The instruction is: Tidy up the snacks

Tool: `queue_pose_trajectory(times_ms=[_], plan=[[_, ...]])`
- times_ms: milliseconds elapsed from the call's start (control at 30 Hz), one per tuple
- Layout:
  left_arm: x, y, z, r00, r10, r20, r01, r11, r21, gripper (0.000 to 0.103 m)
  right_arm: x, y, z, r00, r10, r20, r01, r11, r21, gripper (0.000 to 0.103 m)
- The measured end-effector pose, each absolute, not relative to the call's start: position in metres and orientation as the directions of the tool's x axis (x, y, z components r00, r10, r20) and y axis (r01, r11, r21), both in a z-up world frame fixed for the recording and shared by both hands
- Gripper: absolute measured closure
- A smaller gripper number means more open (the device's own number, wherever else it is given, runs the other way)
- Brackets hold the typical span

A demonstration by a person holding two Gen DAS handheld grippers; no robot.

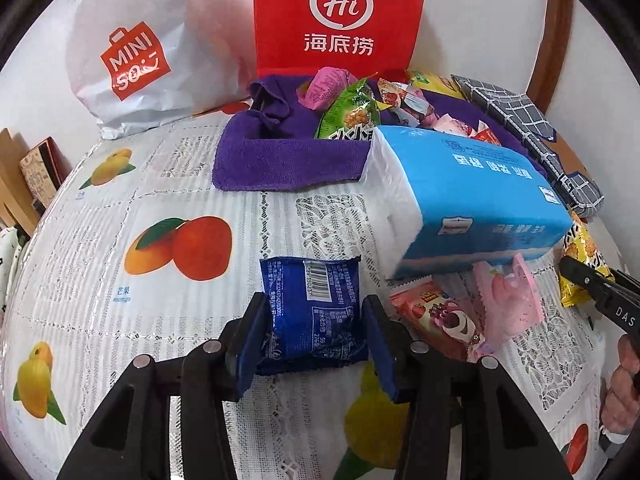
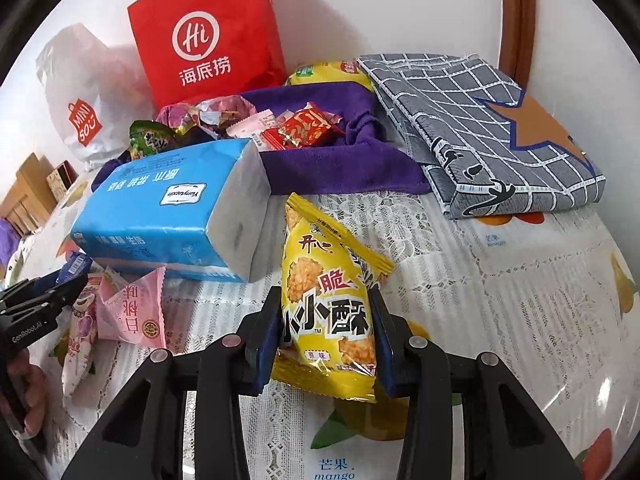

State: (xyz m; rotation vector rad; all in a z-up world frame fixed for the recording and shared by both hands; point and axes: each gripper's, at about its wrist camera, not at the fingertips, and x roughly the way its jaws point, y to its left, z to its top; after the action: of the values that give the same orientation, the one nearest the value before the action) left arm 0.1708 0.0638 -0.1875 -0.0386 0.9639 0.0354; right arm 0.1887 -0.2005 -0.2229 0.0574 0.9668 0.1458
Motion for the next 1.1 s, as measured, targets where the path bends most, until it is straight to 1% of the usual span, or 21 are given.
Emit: queue_pose_trajectory(times_ms=[67, 167, 300, 467, 533, 633, 767, 867, 933, 1100], plan=[[0.171, 0.065, -0.187, 0.570, 0.010, -0.821, -0.048, 0.999, -0.021, 0.057, 0.191, -0.202, -0.225, 0.537, 0.158, -0.829, -0.100, 0.987, 0.124, 0.059], [0.170, 0.064, -0.188, 0.571, 0.003, -0.821, -0.046, 0.999, -0.028, 0.056, 0.191, -0.199, -0.225, 0.539, 0.146, -0.830, -0.104, 0.989, 0.107, 0.059], [0.171, 0.058, -0.189, 0.564, 0.028, -0.825, -0.037, 0.999, 0.009, 0.053, 0.190, -0.200, -0.226, 0.541, 0.148, -0.828, -0.106, 0.989, 0.108, 0.059], [0.171, 0.061, -0.188, 0.567, 0.009, -0.824, -0.039, 0.999, -0.016, 0.054, 0.191, -0.201, -0.225, 0.544, 0.151, -0.826, -0.102, 0.988, 0.114, 0.059], [0.171, 0.062, -0.188, 0.568, 0.027, -0.823, -0.050, 0.999, -0.002, 0.058, 0.190, -0.202, -0.225, 0.545, 0.157, -0.823, -0.103, 0.987, 0.120, 0.060], [0.170, 0.066, -0.187, 0.570, 0.010, -0.822, -0.052, 0.998, -0.025, 0.060, 0.189, -0.207, -0.224, 0.553, 0.174, -0.815, -0.088, 0.985, 0.151, 0.062], [0.166, 0.070, -0.182, 0.539, -0.029, -0.842, -0.047, 0.997, -0.064, 0.061, 0.184, -0.214, -0.218, 0.584, 0.174, -0.793, -0.064, 0.983, 0.169, 0.063], [0.158, 0.076, -0.171, 0.541, -0.074, -0.838, -0.044, 0.992, -0.115, 0.061, 0.179, -0.214, -0.212, 0.597, 0.156, -0.787, -0.060, 0.987, 0.151, 0.063], [0.153, 0.077, -0.161, 0.549, -0.090, -0.831, -0.035, 0.991, -0.131, 0.061, 0.172, -0.212, -0.202, 0.619, 0.147, -0.771, -0.070, 0.989, 0.132, 0.063], [0.148, 0.067, -0.125, 0.577, -0.130, -0.806, 0.011, 0.988, -0.152, 0.061, 0.164, -0.205, -0.168, 0.642, 0.174, -0.747, -0.096, 0.984, 0.148, 0.063]])
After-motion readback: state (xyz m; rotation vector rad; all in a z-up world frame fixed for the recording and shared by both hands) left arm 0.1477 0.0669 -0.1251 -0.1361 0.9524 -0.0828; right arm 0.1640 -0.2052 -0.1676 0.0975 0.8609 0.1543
